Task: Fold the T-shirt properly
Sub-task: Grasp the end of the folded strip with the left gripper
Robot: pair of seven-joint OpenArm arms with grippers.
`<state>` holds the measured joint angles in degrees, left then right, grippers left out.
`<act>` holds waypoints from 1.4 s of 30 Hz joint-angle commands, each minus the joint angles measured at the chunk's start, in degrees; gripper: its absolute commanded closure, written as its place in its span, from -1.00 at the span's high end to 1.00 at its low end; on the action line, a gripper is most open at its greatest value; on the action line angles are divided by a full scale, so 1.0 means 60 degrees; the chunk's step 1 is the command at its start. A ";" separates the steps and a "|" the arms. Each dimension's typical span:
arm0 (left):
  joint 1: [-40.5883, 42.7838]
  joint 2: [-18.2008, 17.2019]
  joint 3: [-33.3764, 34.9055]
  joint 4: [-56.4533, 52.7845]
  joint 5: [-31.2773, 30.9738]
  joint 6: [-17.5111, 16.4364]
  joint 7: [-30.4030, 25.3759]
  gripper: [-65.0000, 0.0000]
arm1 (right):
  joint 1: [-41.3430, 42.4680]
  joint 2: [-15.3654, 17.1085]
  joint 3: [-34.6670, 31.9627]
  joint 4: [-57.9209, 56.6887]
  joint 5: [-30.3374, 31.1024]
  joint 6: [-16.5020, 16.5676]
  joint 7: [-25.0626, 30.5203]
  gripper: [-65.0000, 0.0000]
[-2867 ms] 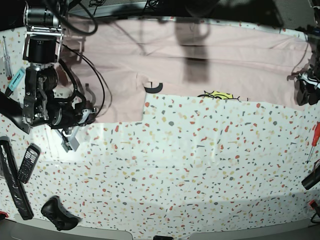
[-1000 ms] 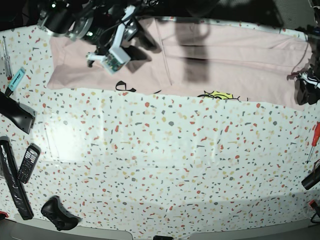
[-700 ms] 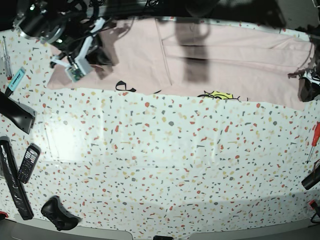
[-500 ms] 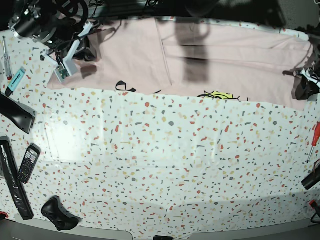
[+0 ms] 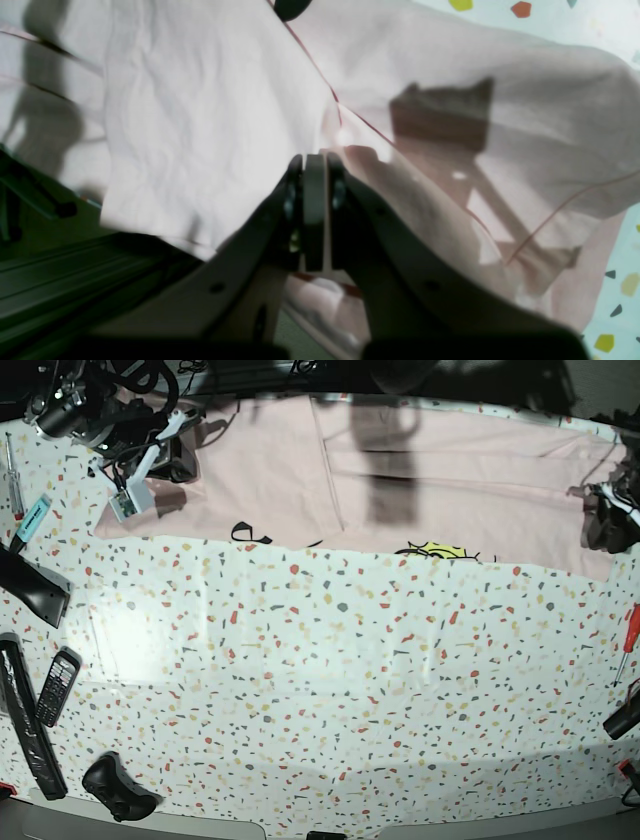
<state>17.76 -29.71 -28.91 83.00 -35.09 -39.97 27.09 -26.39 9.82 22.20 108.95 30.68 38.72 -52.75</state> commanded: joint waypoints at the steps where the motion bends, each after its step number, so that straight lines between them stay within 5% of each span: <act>1: -0.0040 -0.0240 -0.0331 0.0157 -0.0153 -0.0006 -0.0098 -0.31 | 0.0004 0.0084 0.0047 0.0138 0.0146 0.0051 0.0149 -1.00; 13: 0.1027 -0.0240 -0.1246 -0.0718 -0.0769 -0.0006 -0.0036 -0.31 | 0.0004 0.0084 0.0051 0.0138 0.0142 0.0047 0.0146 -1.00; 20: 0.0484 -0.0229 -0.1213 -0.2452 -0.2237 -0.0006 0.0321 -0.31 | 0.0011 0.0087 0.0047 0.0138 0.0153 0.0047 0.0153 -1.00; 31: -0.0055 -0.0098 0.0127 -0.2903 -0.3060 -0.0006 0.0335 -0.31 | 0.0007 0.0087 0.0051 0.0138 0.0175 0.0047 0.0149 -1.00; 37: -0.0102 0.0452 0.0149 -0.2903 -0.3060 -0.0006 0.0339 -0.55 | 0.0007 0.0087 0.0051 0.0138 0.0171 0.0051 0.0146 -1.00; 40: -0.0109 0.0477 0.0146 -0.2903 -0.3060 -0.0006 0.0328 -0.92 | 0.0007 0.0091 0.0051 0.0138 0.0171 0.0051 0.0146 -1.00; 42: -0.0109 0.0470 0.0146 -0.2903 -0.3056 -0.0006 0.0244 -1.00 | 0.0007 0.0098 0.0051 0.0142 0.0175 0.0051 0.0149 -1.00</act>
<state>16.97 -25.89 -27.81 65.12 -53.82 -39.97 28.47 -26.39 9.82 22.20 108.95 30.89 38.70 -52.75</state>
